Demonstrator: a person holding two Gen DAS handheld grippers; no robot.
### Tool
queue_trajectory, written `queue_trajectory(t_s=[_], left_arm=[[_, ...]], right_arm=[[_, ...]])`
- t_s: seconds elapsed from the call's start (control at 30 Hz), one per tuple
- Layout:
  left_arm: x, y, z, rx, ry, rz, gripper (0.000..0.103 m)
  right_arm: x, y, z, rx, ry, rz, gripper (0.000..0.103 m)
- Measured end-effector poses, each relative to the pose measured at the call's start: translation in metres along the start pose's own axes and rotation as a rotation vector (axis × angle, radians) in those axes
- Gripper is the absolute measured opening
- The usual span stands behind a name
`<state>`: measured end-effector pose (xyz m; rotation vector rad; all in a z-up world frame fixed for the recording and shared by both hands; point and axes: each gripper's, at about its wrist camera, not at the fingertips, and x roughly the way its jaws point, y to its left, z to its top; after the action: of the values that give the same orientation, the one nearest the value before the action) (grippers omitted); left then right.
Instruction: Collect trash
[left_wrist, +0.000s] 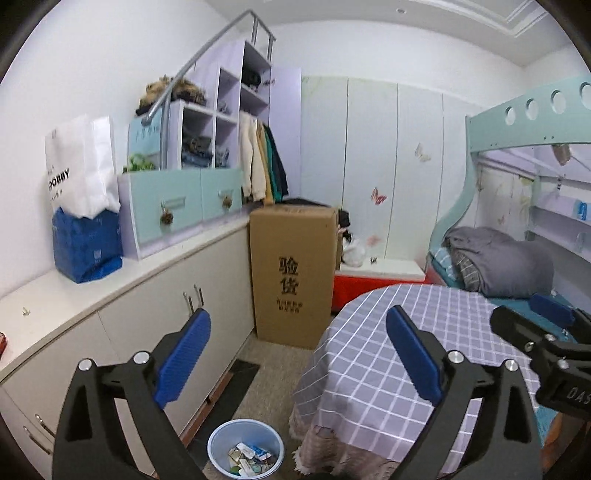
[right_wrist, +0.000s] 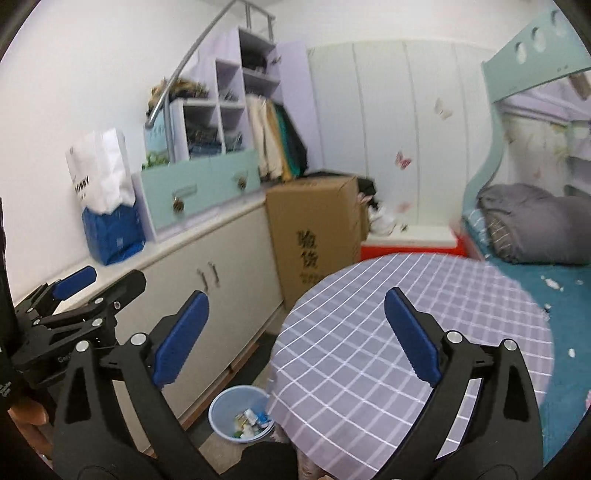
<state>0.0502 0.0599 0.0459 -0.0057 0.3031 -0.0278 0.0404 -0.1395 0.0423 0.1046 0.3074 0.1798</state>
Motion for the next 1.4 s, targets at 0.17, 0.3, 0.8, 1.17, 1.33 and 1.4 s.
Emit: queue_trajectory(t_s=[0.17, 0.3, 0.8, 1.17, 1.33, 1.4], left_arm=[[-0.030, -0.017, 0.003, -0.006, -0.042, -0.026, 0.095], [-0.044, -0.027, 0.000, -0.017, -0.048, -0.062, 0.095], [-0.058, -0.056, -0.016, 0.063, -0.075, -0.066, 0.095], [-0.057, -0.058, -0.022, 0.084, -0.073, -0.056, 0.095], [-0.057, -0.059, -0.024, 0.090, -0.071, -0.056, 0.095], [-0.056, -0.059, -0.024, 0.092, -0.069, -0.057, 0.095]], right_arm=[[-0.039, -0.014, -0.005, -0.012, -0.082, -0.081, 0.095], [-0.056, -0.024, -0.015, 0.003, -0.107, -0.117, 0.095], [-0.083, -0.026, -0.035, 0.013, -0.152, -0.153, 0.095], [-0.081, -0.030, -0.039, 0.027, -0.131, -0.139, 0.095], [-0.079, -0.030, -0.040, 0.026, -0.124, -0.136, 0.095], [-0.078, -0.030, -0.040, 0.024, -0.120, -0.135, 0.095]])
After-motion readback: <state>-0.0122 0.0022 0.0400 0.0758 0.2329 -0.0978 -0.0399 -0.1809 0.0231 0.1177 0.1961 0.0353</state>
